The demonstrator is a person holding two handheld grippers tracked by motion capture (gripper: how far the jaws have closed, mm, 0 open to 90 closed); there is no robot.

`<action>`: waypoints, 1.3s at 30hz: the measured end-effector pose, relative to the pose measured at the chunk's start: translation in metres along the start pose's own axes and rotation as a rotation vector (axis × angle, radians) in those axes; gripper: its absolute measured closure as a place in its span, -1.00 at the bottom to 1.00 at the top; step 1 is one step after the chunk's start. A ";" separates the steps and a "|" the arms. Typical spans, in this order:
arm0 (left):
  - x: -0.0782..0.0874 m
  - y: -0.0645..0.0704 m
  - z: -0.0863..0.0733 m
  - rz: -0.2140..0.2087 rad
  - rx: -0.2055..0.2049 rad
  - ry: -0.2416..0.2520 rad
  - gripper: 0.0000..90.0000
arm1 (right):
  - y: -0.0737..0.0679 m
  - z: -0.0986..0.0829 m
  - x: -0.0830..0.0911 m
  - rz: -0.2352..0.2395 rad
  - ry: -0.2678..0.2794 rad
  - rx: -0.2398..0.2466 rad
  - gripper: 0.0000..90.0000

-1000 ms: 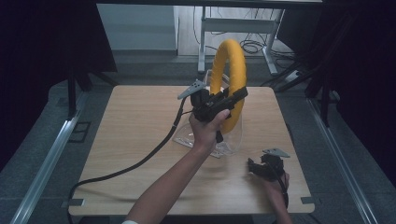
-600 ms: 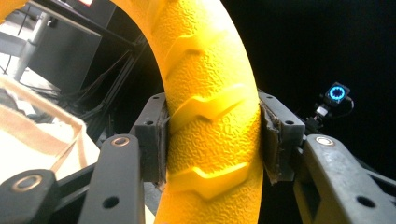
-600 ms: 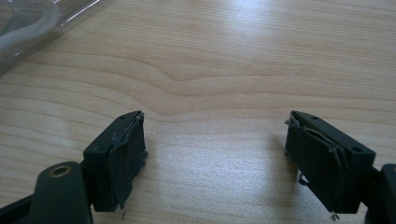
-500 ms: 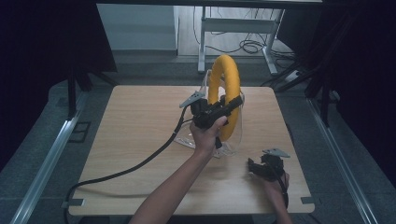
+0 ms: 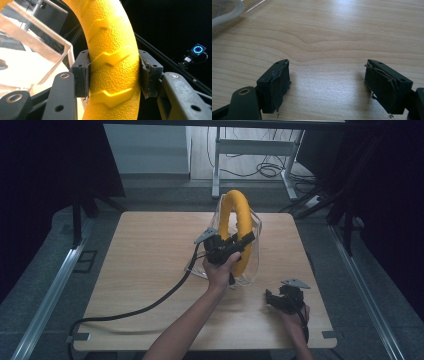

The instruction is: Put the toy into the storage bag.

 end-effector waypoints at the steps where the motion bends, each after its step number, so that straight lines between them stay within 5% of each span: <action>1: 0.001 -0.003 -0.002 0.004 0.016 0.001 0.12 | 0.000 0.000 0.000 0.000 0.000 0.000 -0.55; 26: 0.010 -0.007 0.001 0.027 -0.011 -0.011 0.02 | 0.000 0.000 0.000 0.000 -0.001 0.002 -0.55; 35: 0.024 -0.001 0.006 0.000 -0.057 -0.046 -0.22 | 0.000 0.000 0.000 0.001 -0.002 0.000 -0.55; 39: 0.036 -0.003 0.009 -0.033 -0.047 -0.054 -0.24 | 0.000 0.000 0.000 0.001 -0.002 0.000 -0.55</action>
Point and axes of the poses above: each handheld gripper's, and its own axes: x roughly backward along the jaws, z roughly out of its top, y roughly to its right, the point moved 4 cm from there along -x, roughly forward along the jaws, and after that the axes turned 6 degrees about -x, right-handed, at the moved point
